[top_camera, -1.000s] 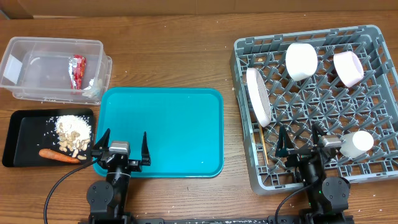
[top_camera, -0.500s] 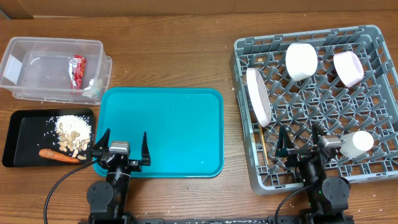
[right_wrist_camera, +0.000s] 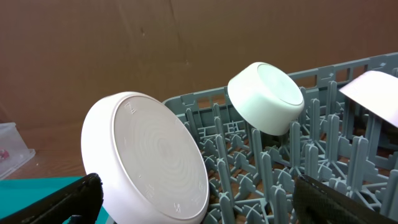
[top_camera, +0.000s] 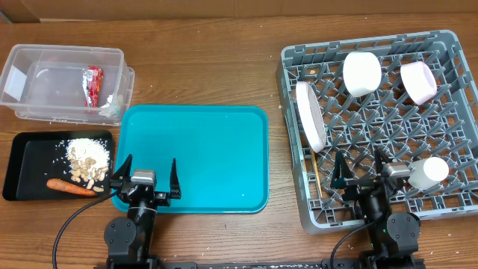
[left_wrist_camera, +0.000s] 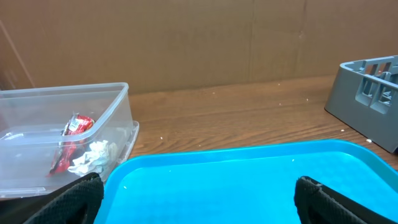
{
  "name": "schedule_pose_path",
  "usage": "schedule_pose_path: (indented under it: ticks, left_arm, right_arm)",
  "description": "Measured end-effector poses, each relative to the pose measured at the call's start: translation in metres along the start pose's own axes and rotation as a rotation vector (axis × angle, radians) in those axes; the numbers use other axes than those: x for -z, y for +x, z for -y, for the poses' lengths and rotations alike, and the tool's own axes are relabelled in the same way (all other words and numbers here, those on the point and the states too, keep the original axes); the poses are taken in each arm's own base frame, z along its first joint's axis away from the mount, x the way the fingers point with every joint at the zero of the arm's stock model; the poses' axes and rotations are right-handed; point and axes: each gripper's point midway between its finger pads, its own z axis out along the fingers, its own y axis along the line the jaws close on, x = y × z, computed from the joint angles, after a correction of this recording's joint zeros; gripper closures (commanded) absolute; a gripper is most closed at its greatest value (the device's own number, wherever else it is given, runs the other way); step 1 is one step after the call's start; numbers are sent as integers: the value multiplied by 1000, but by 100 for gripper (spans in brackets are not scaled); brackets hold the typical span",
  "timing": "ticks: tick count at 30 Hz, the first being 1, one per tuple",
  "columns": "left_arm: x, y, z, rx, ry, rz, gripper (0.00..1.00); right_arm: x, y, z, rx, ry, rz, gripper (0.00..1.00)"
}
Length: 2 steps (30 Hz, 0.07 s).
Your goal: Sort waste into correct bins and load items into the dishwasher
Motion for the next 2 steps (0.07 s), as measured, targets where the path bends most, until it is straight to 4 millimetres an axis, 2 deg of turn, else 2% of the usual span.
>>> schedule_pose_path:
  ticks: [2]
  left_arm:
    - [0, 0, 0, 0, 0, 0, 0]
  right_arm:
    - [0, 0, 0, 0, 0, 0, 0]
